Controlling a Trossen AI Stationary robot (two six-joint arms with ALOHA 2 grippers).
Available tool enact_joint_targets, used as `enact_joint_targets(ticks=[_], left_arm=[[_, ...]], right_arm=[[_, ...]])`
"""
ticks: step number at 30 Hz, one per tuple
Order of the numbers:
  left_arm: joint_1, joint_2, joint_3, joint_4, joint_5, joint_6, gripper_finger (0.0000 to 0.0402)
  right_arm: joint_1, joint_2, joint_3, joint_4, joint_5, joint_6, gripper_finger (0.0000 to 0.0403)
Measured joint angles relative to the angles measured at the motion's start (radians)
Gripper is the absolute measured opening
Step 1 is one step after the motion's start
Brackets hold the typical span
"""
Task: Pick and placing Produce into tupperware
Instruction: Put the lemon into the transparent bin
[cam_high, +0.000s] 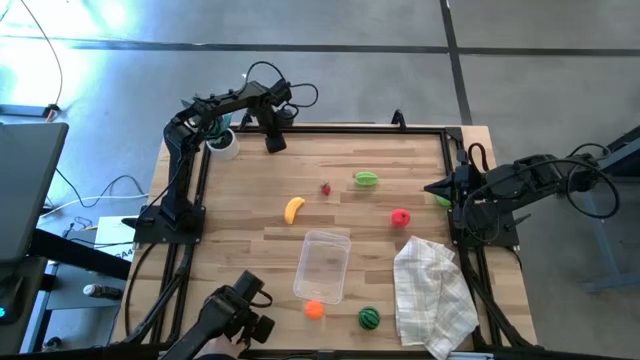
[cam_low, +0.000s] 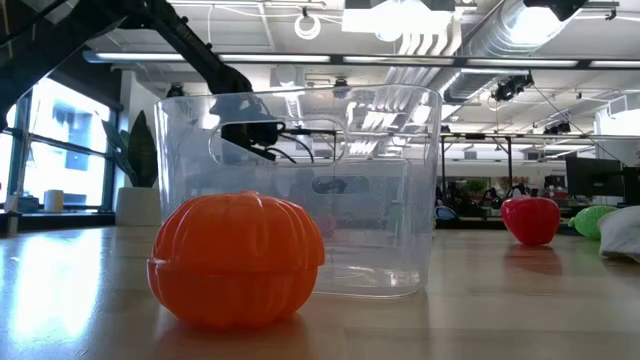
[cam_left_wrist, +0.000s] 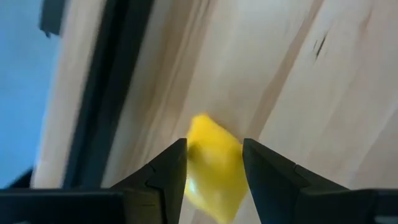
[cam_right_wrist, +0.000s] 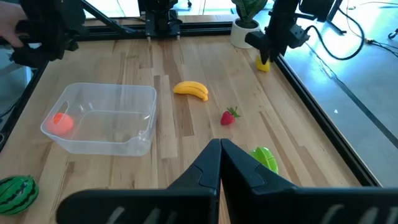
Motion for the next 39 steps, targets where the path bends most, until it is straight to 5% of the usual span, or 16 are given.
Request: enact_joint_targets(ticks=[19,33,39], left_arm=[[0.000,0.012,0.011,-0.149,0.036,0.001,0.0145],[-0.047,0.011,0.247,-0.478,0.043,0.030,0.0145],[-0.106,0.010,0.250,-0.378,0.013,0.060,0.0145]], right_arm=[[0.000,0.000,0.000,0.000,0.001,0.000,0.0000],[0.000,0.000,0.000,0.000,0.002,0.000,0.0000],[0.000,0.000,0.000,0.000,0.002,0.000,0.0000]])
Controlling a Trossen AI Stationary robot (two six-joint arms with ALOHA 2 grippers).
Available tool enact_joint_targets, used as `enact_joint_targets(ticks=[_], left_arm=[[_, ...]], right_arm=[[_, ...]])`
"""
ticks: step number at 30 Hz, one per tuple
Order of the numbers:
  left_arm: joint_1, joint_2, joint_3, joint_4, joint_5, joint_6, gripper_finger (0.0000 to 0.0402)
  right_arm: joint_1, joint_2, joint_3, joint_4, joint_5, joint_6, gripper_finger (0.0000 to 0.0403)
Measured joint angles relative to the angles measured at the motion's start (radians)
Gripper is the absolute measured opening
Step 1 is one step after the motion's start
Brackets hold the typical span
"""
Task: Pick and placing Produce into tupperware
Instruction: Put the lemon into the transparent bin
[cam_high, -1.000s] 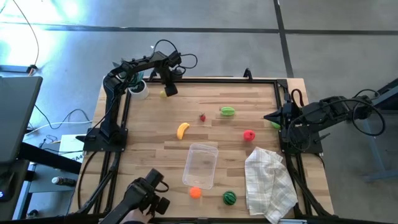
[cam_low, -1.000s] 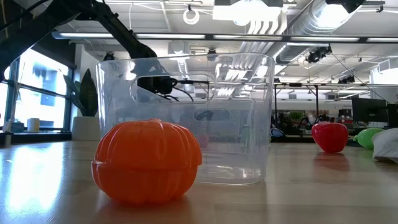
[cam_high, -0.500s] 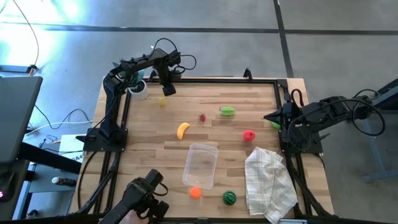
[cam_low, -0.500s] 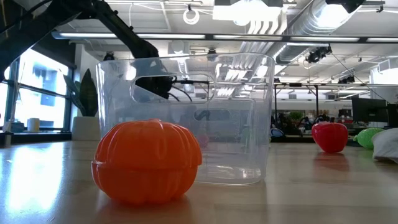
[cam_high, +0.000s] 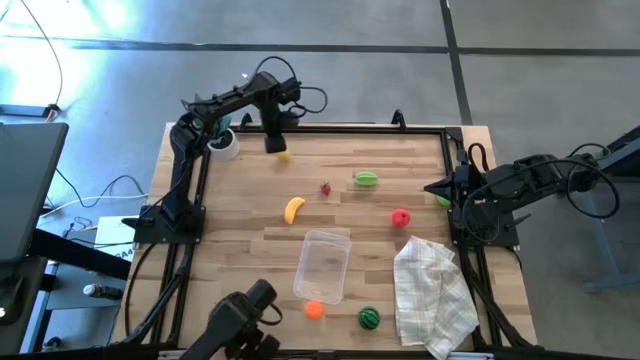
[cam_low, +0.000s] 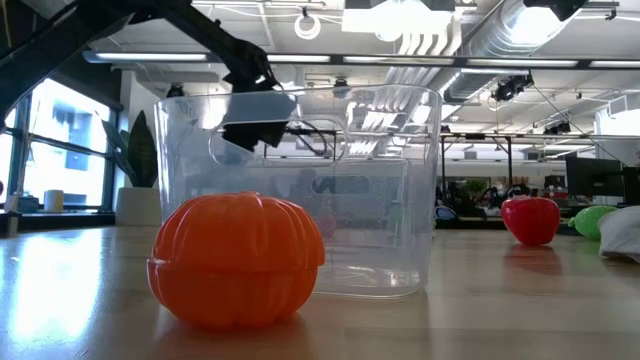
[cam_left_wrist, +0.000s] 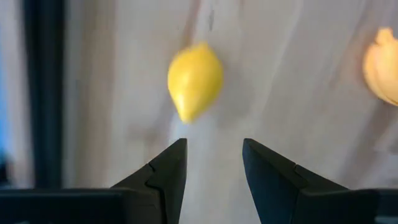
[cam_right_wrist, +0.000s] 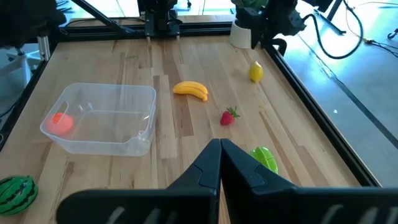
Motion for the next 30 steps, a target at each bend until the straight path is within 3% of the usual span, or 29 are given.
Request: enact_joint_targets(ticks=[8,12,17,30], left_arm=[[-0.075,0.000,0.000,0.073,-0.073,0.448,0.0145],[-0.077,0.000,0.000,0.085,-0.150,0.357,0.0145],[-0.030,-0.001,-0.018,0.081,-0.136,0.203,0.0145],[0.000,-0.001,-0.153,0.035,-0.136,0.358,0.0145]], right_arm=[[0.000,0.000,0.000,0.000,0.000,0.000,0.0000],[0.000,0.000,0.000,0.000,0.000,0.000,0.0000],[0.000,0.000,0.000,0.000,0.000,0.000,0.0000],[0.000,0.000,0.000,0.000,0.000,0.000,0.0000]])
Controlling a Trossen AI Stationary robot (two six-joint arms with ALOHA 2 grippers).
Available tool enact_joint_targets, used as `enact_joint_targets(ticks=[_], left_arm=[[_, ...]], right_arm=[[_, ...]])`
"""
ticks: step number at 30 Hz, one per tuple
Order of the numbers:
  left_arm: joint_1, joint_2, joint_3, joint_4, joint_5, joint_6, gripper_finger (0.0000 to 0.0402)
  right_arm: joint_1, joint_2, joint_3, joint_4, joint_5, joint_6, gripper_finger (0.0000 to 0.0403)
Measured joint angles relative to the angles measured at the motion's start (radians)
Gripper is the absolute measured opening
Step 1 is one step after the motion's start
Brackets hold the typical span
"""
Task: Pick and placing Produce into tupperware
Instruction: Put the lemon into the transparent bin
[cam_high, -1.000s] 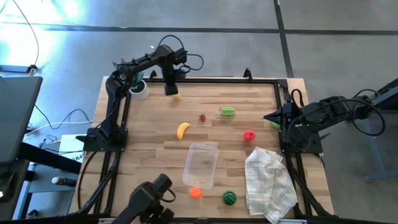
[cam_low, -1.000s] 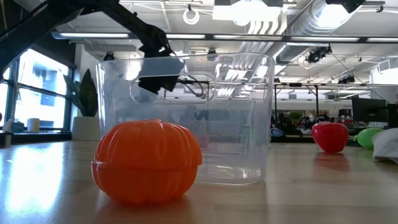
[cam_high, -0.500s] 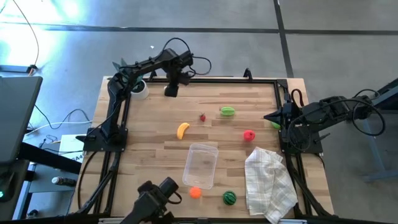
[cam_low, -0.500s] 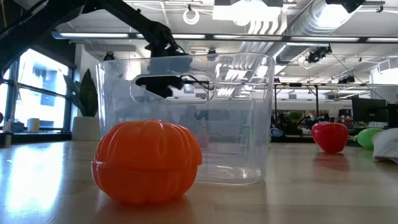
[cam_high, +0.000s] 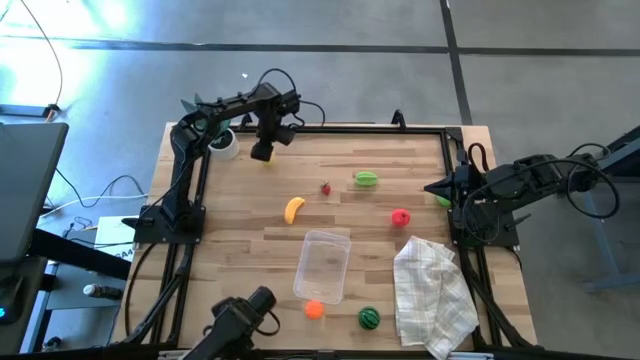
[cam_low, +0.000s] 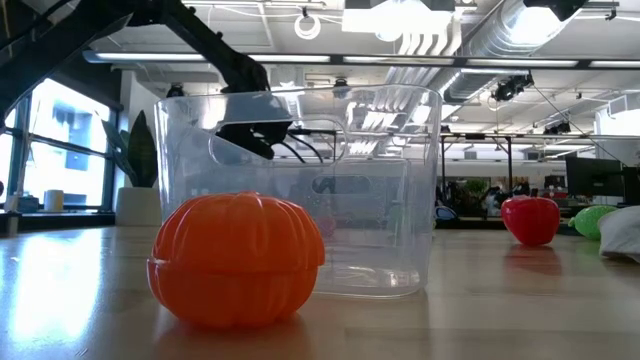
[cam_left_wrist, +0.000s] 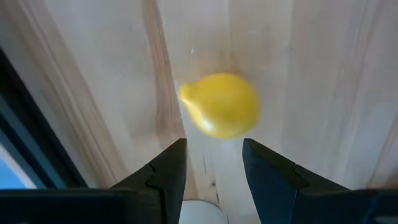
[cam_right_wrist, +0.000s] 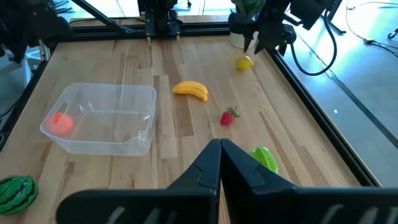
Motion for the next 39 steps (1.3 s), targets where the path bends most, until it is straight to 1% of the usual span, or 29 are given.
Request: enact_joint_targets(ticks=[3,8,12,18,22,24,27,29,31,34,36,39], left_arm=[[-0.006,0.000,-0.004,0.002,0.015,-0.002,0.0145],[-0.006,0.000,-0.004,0.006,0.090,-0.050,0.0145],[-0.007,0.000,-0.003,0.043,0.098,-0.054,0.0145],[-0.007,0.000,-0.003,0.047,0.108,-0.049,0.0147],[-0.007,0.000,-0.003,0.060,0.098,-0.047,0.0176],[-0.011,0.000,-0.003,0.076,0.095,-0.047,0.0199],[-0.021,0.000,-0.003,0.109,0.047,-0.036,0.0236],[-0.027,0.000,-0.003,0.112,0.041,0.009,0.0256],[-0.038,0.000,-0.003,0.113,0.041,0.038,0.0271],[-0.047,0.000,-0.003,0.134,0.021,0.030,0.0288],[-0.047,0.000,-0.003,0.151,-0.017,0.000,0.0296],[-0.045,0.000,-0.003,0.172,-0.104,-0.026,0.0306]], right_arm=[[0.000,0.000,0.000,0.000,0.000,0.000,0.0000],[0.000,0.000,0.000,0.000,0.000,0.000,0.0000],[0.000,0.000,0.000,0.000,0.000,0.000,0.0000],[0.000,0.000,0.000,0.000,0.000,0.000,0.0000],[0.000,0.000,0.000,0.000,0.000,0.000,0.0000],[0.000,0.000,0.000,0.000,0.000,0.000,0.0000],[0.000,0.000,0.000,0.000,0.000,0.000,0.0000],[0.000,0.000,0.000,0.000,0.000,0.000,0.0000],[0.000,0.000,0.000,0.000,0.000,0.000,0.0000],[0.000,0.000,0.000,0.000,0.000,0.000,0.0000],[0.000,0.000,0.000,0.000,0.000,0.000,0.0000],[0.000,0.000,0.000,0.000,0.000,0.000,0.0000]])
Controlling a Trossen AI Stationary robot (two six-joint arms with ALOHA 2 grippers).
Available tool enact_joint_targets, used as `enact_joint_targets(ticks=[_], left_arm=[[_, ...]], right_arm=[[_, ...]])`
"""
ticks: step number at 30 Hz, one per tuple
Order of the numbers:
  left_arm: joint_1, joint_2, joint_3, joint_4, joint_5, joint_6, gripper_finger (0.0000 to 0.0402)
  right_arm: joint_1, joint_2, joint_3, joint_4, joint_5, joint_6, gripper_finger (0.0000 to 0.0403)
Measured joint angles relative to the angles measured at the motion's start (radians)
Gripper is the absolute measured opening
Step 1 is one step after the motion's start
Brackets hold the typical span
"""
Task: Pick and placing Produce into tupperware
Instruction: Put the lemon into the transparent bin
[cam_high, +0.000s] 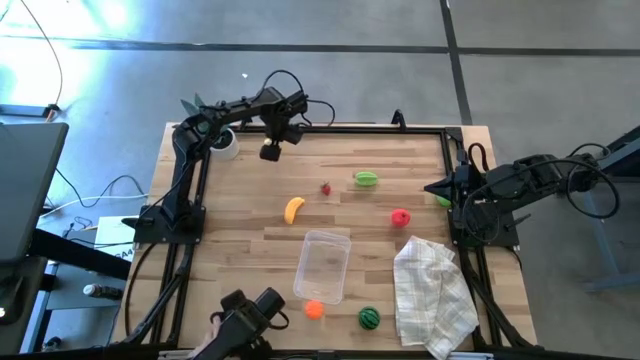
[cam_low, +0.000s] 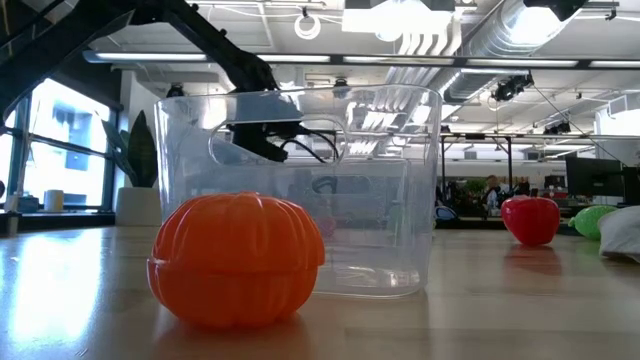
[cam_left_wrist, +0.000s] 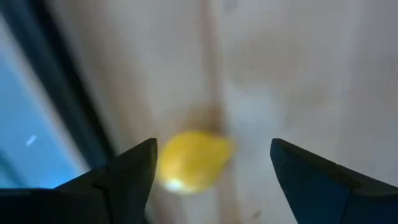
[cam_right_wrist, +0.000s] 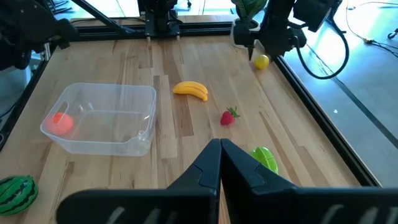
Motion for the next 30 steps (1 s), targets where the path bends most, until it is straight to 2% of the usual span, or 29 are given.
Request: enact_joint_targets(ticks=[7,16,27,30], left_arm=[[-0.001,0.000,0.000,-0.088,0.019,0.049,0.0310],[-0.001,0.000,0.000,-0.095,0.071,0.051,0.0310],[-0.001,0.000,0.000,-0.131,0.127,0.021,0.0310],[-0.001,0.012,0.000,-0.121,0.141,-0.033,0.0310]], right_arm=[[0.000,0.000,0.000,0.000,0.000,0.000,0.0000],[0.000,0.000,0.000,0.000,0.000,0.000,0.0000],[0.000,0.000,0.000,0.000,0.000,0.000,0.0000],[0.000,0.000,0.000,0.000,0.000,0.000,0.0000]])
